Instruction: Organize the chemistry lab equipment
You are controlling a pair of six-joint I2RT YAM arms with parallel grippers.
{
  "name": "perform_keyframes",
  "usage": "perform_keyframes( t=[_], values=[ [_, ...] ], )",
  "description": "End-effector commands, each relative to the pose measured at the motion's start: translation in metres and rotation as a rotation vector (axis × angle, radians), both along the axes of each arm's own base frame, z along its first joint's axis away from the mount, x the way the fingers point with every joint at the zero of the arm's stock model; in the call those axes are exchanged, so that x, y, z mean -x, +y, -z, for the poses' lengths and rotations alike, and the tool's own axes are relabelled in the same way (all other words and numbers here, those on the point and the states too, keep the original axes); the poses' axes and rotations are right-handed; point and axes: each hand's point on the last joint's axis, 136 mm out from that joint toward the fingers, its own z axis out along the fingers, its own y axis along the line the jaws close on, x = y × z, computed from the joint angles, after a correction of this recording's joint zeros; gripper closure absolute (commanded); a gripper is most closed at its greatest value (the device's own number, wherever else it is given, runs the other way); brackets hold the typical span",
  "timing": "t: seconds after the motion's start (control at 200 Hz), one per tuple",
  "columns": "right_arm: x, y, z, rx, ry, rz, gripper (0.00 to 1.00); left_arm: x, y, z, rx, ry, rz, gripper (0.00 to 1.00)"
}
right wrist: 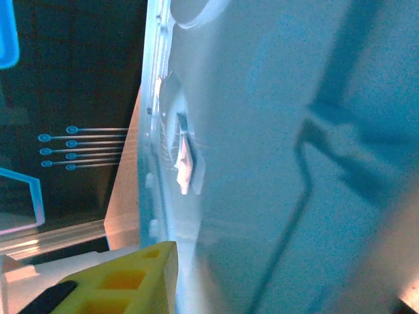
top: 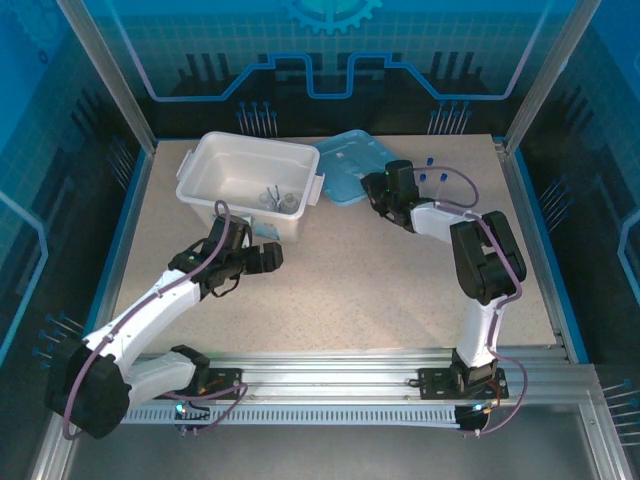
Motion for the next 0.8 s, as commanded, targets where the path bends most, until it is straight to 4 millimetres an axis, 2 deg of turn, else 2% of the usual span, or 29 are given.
perform_keyframes(
  t=[0.0, 0.185, 0.375, 0.48, 0.63, 0.796],
  values=[
    [-0.002, -0.006, -0.025, -0.048, -0.068, 0.101, 0.63, -0.005, -0.009, -0.007, 0.016, -0.011, 0.028, 0.08],
    [-0.006, -0.007, -0.033, -0.06, -0.082, 0.16, 0.66, -0.006, -0.012, -0.004, 0.023, -0.001, 0.035, 0.08],
    [-0.015, -0.005, -0.034, -0.086, -0.109, 0.166, 0.83, -0.004, -0.01, -0.004, 0.017, -0.002, 0.034, 0.08],
    [-0.019, -0.007, -0.044, -0.084, -0.141, 0.164, 0.91, -0.003, -0.009, -0.006, 0.013, -0.008, 0.033, 0.09],
    [-0.019, -0.01, -0.067, -0.059, -0.199, 0.148, 1.0, -0.002, -0.008, -0.011, 0.017, -0.016, 0.033, 0.08],
    [-0.009, -0.019, -0.105, 0.013, -0.271, 0.13, 1.0, -0.002, -0.008, -0.026, 0.024, -0.042, 0.032, 0.08]
  ],
)
